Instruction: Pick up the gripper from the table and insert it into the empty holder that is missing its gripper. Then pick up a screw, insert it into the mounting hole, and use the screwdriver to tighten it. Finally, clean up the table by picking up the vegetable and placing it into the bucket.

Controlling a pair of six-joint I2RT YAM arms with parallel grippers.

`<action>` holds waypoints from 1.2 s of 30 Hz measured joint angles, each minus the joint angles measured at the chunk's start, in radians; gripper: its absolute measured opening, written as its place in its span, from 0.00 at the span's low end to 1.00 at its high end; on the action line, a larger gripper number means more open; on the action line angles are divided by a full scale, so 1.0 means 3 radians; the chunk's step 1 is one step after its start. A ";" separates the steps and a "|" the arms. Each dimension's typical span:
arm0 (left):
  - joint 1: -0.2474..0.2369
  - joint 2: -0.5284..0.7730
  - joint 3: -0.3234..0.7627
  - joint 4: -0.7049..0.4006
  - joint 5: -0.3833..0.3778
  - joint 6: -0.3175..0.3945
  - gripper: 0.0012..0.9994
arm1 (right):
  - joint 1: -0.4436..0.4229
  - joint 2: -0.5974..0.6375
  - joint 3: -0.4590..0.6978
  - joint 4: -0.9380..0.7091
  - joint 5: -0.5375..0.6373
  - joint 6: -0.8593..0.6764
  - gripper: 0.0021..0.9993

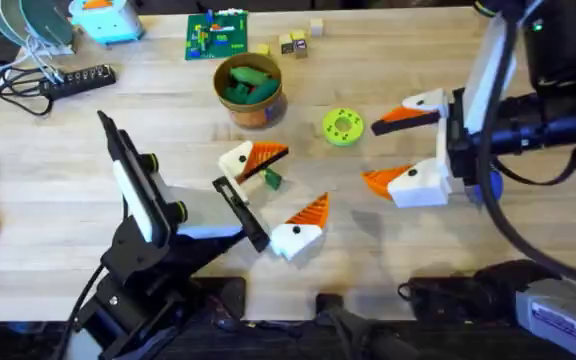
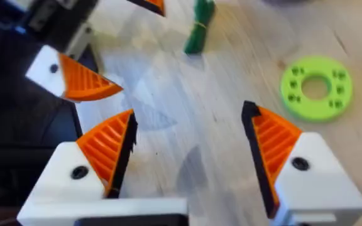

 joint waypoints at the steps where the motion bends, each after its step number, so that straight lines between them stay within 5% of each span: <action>1: 0.0000 0.0000 0.0000 0.0000 0.0000 0.0000 0.99 | 0.0000 0.0050 0.0000 0.0030 -0.0106 -0.0141 0.99; 10: 0.0000 0.0001 0.0000 0.0003 0.0000 -0.0001 0.99 | 0.0000 0.0549 0.0000 0.0093 -0.0783 -0.0827 0.99; 16: 0.0000 0.0001 0.0000 0.0004 0.0000 0.0002 0.07 | 0.0000 0.0653 0.0000 0.0095 -0.0961 -0.0936 0.99; 17: 0.0000 0.0000 0.0000 0.0004 0.0000 0.0011 0.03 | 0.0000 0.0653 0.0000 0.0094 -0.0975 -0.0942 0.99; 29: 0.0000 0.0000 0.0000 0.0005 -0.0001 0.0015 0.00 | -0.0164 0.0653 0.0000 0.0527 -0.0797 -0.0977 0.99; 36: 0.0000 0.0000 0.0000 0.0004 -0.0015 0.0015 0.00 | -0.0581 0.0653 0.0000 0.1055 0.0547 -0.0244 0.99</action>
